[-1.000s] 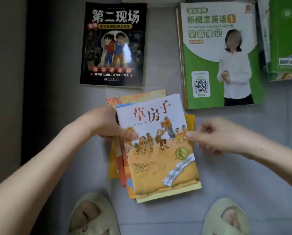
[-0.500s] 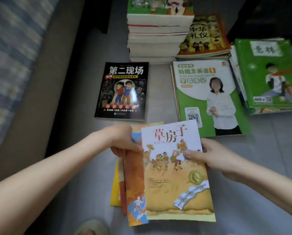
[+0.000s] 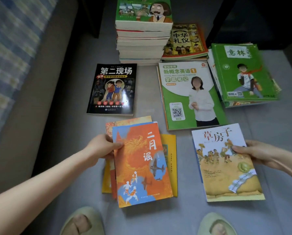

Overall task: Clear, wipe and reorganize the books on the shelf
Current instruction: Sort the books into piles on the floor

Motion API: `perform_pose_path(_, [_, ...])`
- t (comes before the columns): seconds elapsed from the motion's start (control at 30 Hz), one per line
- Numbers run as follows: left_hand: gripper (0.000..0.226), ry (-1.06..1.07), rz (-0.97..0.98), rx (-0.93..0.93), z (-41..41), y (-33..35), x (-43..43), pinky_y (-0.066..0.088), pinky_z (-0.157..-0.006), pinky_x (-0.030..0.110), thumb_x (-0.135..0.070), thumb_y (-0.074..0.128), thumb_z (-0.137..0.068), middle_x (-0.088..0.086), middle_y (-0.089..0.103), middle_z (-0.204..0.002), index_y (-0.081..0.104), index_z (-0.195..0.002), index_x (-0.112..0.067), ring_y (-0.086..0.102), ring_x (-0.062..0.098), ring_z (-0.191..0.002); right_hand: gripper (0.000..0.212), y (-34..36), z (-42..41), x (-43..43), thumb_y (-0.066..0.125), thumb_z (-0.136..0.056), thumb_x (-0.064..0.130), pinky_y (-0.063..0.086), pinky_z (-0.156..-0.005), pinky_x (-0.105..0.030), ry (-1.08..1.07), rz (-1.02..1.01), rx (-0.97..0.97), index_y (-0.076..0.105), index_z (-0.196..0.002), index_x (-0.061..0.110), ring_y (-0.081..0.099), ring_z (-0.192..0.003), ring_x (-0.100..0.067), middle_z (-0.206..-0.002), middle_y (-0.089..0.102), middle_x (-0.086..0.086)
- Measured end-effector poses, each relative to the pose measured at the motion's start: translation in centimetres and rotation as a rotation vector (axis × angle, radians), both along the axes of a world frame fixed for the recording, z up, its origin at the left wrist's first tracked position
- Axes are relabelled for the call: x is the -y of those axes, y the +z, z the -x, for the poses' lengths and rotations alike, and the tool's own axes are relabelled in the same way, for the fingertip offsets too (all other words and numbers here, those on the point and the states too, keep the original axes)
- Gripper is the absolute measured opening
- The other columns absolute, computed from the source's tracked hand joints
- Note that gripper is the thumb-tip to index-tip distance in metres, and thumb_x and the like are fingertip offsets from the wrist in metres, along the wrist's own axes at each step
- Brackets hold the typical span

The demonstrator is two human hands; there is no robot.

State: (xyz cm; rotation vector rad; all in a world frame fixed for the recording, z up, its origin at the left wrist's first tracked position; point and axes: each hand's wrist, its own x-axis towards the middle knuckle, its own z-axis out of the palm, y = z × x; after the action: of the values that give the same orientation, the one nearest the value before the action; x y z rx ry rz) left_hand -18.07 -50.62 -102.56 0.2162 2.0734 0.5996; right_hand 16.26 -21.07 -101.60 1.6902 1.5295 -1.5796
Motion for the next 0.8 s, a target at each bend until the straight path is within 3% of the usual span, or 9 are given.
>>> perform_pose_path(0.17, [0.029, 0.0, -0.004, -0.124, -1.6, 0.0, -0.4, 0.053, -0.072, 0.037, -0.026, 0.076, -0.08, 0.002, 0.058, -0.077, 0.05, -0.078, -0.016, 0.058, 0.02, -0.067, 0.03, -0.6, 2.9, 2.4, 0.05, -0.096, 0.041, 0.046, -0.068, -0.027, 0.795, -0.739, 0.61, 0.062, -0.105, 0.015, 0.065, -0.095, -0.025, -0.104, 0.068, -0.006])
perform_pose_path(0.23, [0.031, 0.029, 0.006, -0.147, -1.7, -0.2, -0.3, 0.053, -0.074, 0.037, -0.025, 0.078, -0.079, 0.003, 0.058, -0.076, 0.048, -0.077, -0.016, 0.058, 0.022, -0.069, 0.03, 0.0, 5.4, 5.1, 0.051, -0.096, 0.039, 0.046, -0.069, -0.03, 0.762, -0.876, 0.41, 0.062, -0.108, 0.013, 0.064, -0.094, -0.025, -0.1, 0.068, -0.005])
perform_pose_path(0.3, [0.029, 0.136, -0.012, -0.033, -1.7, -0.3, -0.1, 0.052, -0.073, 0.037, -0.019, 0.079, -0.078, 0.006, 0.058, -0.075, 0.051, -0.08, -0.012, 0.056, 0.022, -0.067, 0.027, 1.0, 8.4, 8.8, 0.058, -0.093, 0.036, 0.052, -0.081, -0.037, 0.557, -0.598, 0.0, 0.064, -0.108, 0.015, 0.064, -0.091, -0.021, -0.093, 0.068, -0.001])
perform_pose_path(0.37, [0.027, 0.206, -0.025, 0.092, -1.9, -0.3, 0.1, 0.048, -0.066, 0.034, -0.014, 0.078, -0.078, 0.01, 0.059, -0.078, 0.054, -0.088, -0.008, 0.053, 0.021, -0.067, 0.022, 1.7, 11.2, 12.2, 0.06, -0.091, 0.035, 0.053, -0.086, -0.038, 0.447, -0.249, -0.213, 0.057, -0.11, 0.024, 0.066, -0.091, -0.017, -0.098, 0.067, 0.001])
perform_pose_path(0.47, [0.022, 0.251, -0.05, 0.144, -2.2, -0.2, 0.1, 0.047, -0.06, 0.03, -0.004, 0.074, -0.077, 0.01, 0.06, -0.081, 0.056, -0.089, -0.007, 0.053, 0.02, -0.064, 0.033, 0.0, 14.3, 14.8, 0.066, -0.084, 0.046, 0.051, -0.083, -0.028, 0.486, -0.22, -0.233, 0.053, -0.105, 0.025, 0.063, -0.091, -0.01, -0.099, 0.065, 0.008])
perform_pose_path(0.53, [0.016, 0.299, -0.075, 0.191, -2.2, 0.1, 0.1, 0.045, -0.056, 0.026, 0.002, 0.068, -0.076, 0.006, 0.056, -0.07, 0.056, -0.077, -0.009, 0.05, 0.017, -0.059, 0.05, -1.5, 15.6, 15.9, 0.073, -0.073, 0.05, 0.052, -0.087, -0.037, 0.439, -0.277, -0.213, 0.055, -0.108, 0.02, 0.064, -0.096, -0.014, -0.102, 0.067, 0.008])
perform_pose_path(0.6, [0.021, 0.352, -0.134, 0.262, -2.0, 0.6, 0.2, 0.041, -0.054, 0.021, 0.006, 0.065, -0.076, 0.0, 0.053, -0.058, 0.056, -0.068, -0.011, 0.045, 0.012, -0.053, 0.046, -2.4, 16.0, 16.4, 0.076, -0.076, 0.032, 0.051, -0.088, -0.041, 0.364, -0.314, -0.166, 0.049, -0.11, 0.017, 0.064, -0.096, -0.019, -0.102, 0.066, 0.003])
perform_pose_path(0.7, [0.021, 0.263, -0.28, 0.338, -1.7, 1.7, -0.3, 0.042, -0.057, 0.02, -0.001, 0.075, -0.074, 0.002, 0.059, -0.072, 0.056, -0.078, -0.009, 0.051, 0.014, -0.068, 0.036, -2.9, 15.3, 15.7, 0.073, -0.081, 0.009, 0.052, -0.086, -0.039, 0.234, -0.213, -0.179, 0.047, -0.105, 0.017, 0.065, -0.088, -0.02, -0.093, 0.066, 0.0])
perform_pose_path(0.8, [0.03, 0.058, -0.431, 0.36, -1.7, 3.3, -1.8, 0.047, -0.051, 0.021, -0.003, 0.08, -0.071, 0.003, 0.058, -0.073, 0.052, -0.082, -0.008, 0.059, 0.015, -0.061, 0.034, -1.9, 14.2, 14.4, 0.062, -0.088, -0.004, 0.055, -0.063, -0.024, -0.018, 0.087, -0.331, 0.051, -0.117, 0.01, 0.069, -0.074, -0.017, -0.095, 0.071, -0.013])
